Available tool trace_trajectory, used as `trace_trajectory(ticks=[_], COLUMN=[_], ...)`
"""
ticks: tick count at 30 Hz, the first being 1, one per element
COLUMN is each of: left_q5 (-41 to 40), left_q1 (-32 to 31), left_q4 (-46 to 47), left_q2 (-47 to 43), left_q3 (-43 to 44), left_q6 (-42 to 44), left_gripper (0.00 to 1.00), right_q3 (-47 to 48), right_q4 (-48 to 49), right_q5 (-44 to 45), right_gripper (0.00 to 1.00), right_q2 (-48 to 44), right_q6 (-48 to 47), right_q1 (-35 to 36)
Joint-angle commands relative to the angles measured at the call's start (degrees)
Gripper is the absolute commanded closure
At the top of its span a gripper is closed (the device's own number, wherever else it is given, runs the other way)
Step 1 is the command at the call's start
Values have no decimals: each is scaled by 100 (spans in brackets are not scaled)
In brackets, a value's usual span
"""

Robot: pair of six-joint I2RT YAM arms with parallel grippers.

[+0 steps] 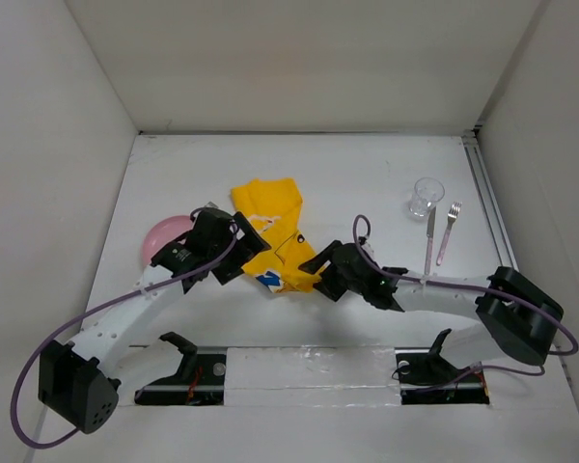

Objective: Set the dinner table for one person

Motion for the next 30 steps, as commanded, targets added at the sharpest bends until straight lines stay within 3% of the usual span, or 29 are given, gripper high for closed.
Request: trace_trajectory(ticks=[1,3,7,9,10,11,14,16,19,23,30], left_q5=[55,55,55,55,55,55,3,-59,-357,-358,-753], left_q1=[18,18,18,18,18,18,18,18,18,527,835], left_q4=[30,30,30,30,30,-22,-92,-146,-286,-286,-14], left_q2=[-162,-162,-162,-109,-109,-109,-39,14,145,365,945], left_q3=[-111,-163,-164,-103,-102,-50,-50,-102,-242,-541,-718], left_q6=[127,180,241,294,294,347,347,286,155,154,154], left_gripper=[0,0,0,0,0,0,0,0,0,2,17], right_q3=[225,225,278,331,331,331,331,331,392,392,453], right_q4=[389,389,441,442,442,442,442,442,301,187,134], right_q5=[208,208,208,208,208,208,323,323,375,603,534], right_gripper=[26,26,36,60,60,69,83,100,100,100,100], right_q2=[159,325,450,450,450,450,397,397,275,133,115], right_q6=[142,195,195,195,195,195,195,195,195,72,-33], right_q1=[-13,-65,-66,-66,-66,-66,-66,-66,-66,-118,-118])
